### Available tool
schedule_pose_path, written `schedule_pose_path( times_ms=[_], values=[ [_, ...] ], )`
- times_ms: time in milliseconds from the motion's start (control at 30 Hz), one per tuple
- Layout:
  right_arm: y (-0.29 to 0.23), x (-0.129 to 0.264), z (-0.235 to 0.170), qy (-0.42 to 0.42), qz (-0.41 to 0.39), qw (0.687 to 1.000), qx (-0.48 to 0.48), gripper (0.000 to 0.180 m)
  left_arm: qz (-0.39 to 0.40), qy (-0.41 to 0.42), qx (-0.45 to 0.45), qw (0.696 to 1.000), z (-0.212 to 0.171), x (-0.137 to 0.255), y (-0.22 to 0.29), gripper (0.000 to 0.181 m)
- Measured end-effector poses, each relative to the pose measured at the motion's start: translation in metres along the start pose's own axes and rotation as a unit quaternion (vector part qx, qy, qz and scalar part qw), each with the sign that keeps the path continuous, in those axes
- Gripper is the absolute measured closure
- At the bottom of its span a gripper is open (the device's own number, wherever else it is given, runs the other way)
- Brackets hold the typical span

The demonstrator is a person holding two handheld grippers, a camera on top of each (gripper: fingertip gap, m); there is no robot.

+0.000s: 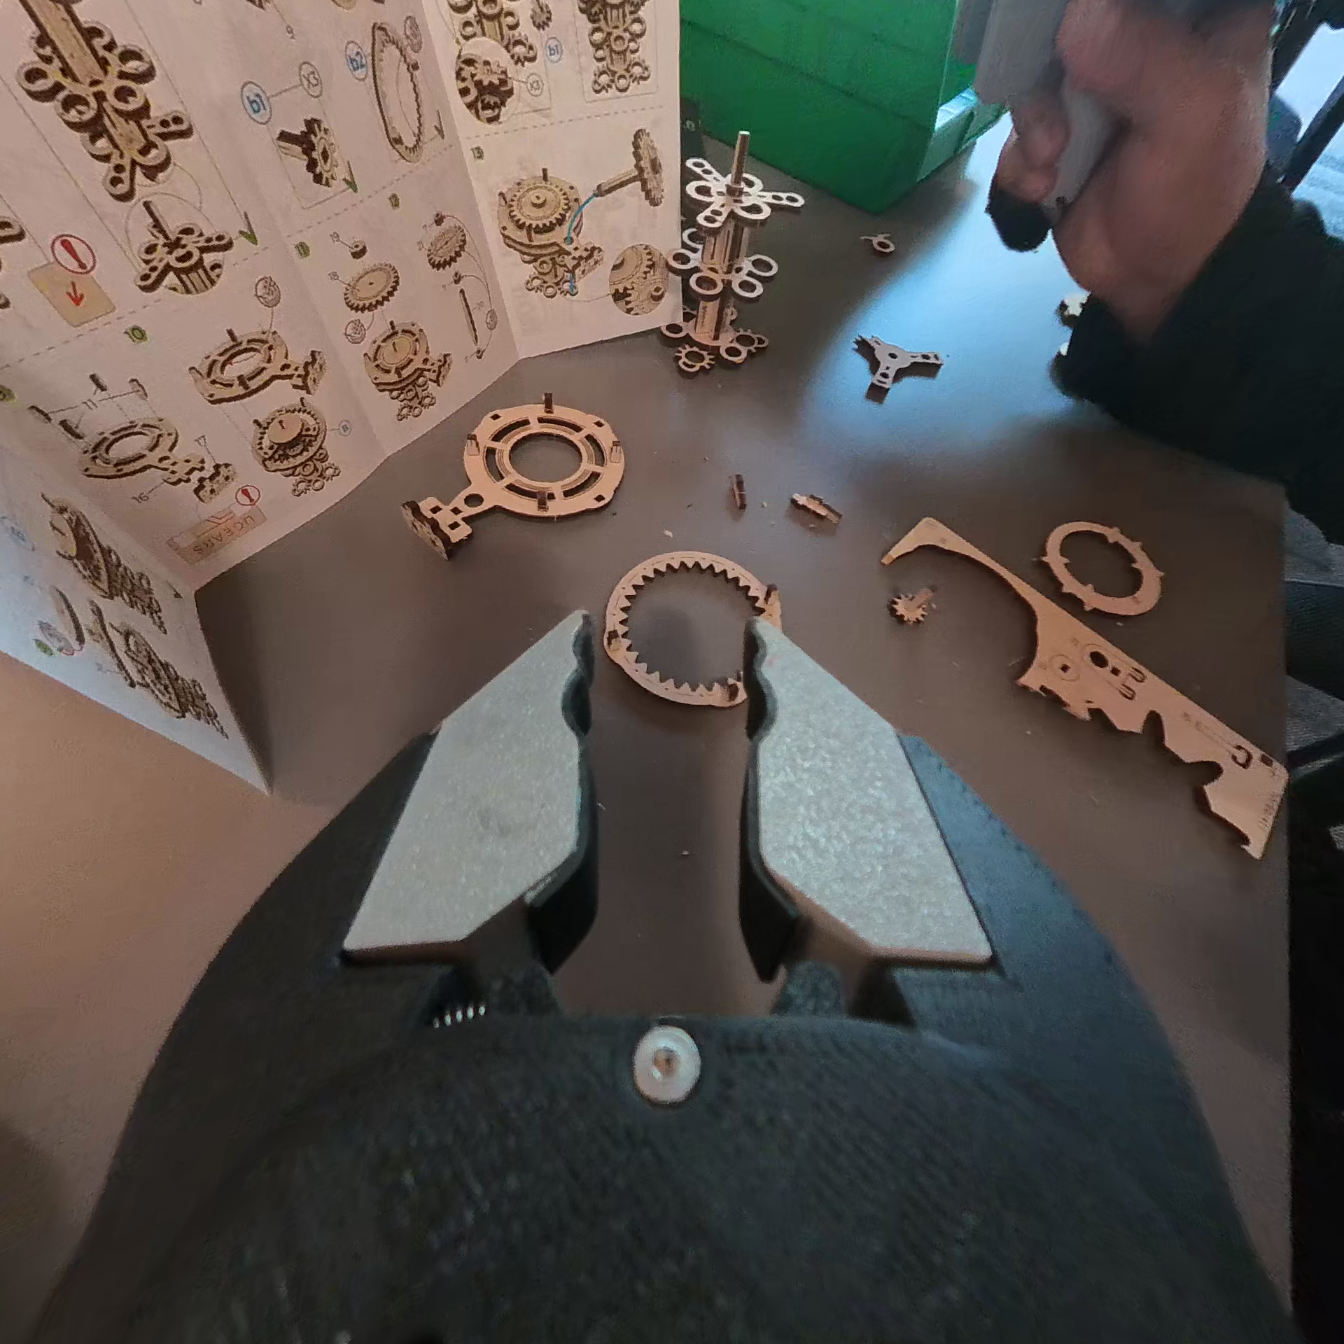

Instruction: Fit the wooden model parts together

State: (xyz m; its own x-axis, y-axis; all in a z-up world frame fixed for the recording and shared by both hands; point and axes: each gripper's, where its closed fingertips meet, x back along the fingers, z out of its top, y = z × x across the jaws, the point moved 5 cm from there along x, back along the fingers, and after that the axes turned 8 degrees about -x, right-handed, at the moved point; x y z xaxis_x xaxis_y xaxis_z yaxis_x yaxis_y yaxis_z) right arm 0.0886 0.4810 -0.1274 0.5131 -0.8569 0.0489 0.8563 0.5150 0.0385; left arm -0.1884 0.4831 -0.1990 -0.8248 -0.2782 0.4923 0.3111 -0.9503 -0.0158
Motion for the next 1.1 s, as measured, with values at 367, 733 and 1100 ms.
schedule_pose_path(
  times_ms=[367,733,1100],
  values=[
    [0.012,-0.001,-0.008,-0.012,-0.009,1.0,-0.023,0.18,0.017,-0.004,0.001,1.0,-0.004,-0.003,-0.008,0.147],
    [0.017,-0.006,-0.019,-0.04,-0.005,0.998,-0.045,0.18,0.017,-0.008,-0.004,1.0,-0.005,-0.003,-0.007,0.147],
    [0.022,-0.003,-0.014,-0.031,-0.011,0.998,-0.054,0.18,0.046,-0.001,-0.049,0.998,0.0,0.002,-0.009,0.146]
  ],
)
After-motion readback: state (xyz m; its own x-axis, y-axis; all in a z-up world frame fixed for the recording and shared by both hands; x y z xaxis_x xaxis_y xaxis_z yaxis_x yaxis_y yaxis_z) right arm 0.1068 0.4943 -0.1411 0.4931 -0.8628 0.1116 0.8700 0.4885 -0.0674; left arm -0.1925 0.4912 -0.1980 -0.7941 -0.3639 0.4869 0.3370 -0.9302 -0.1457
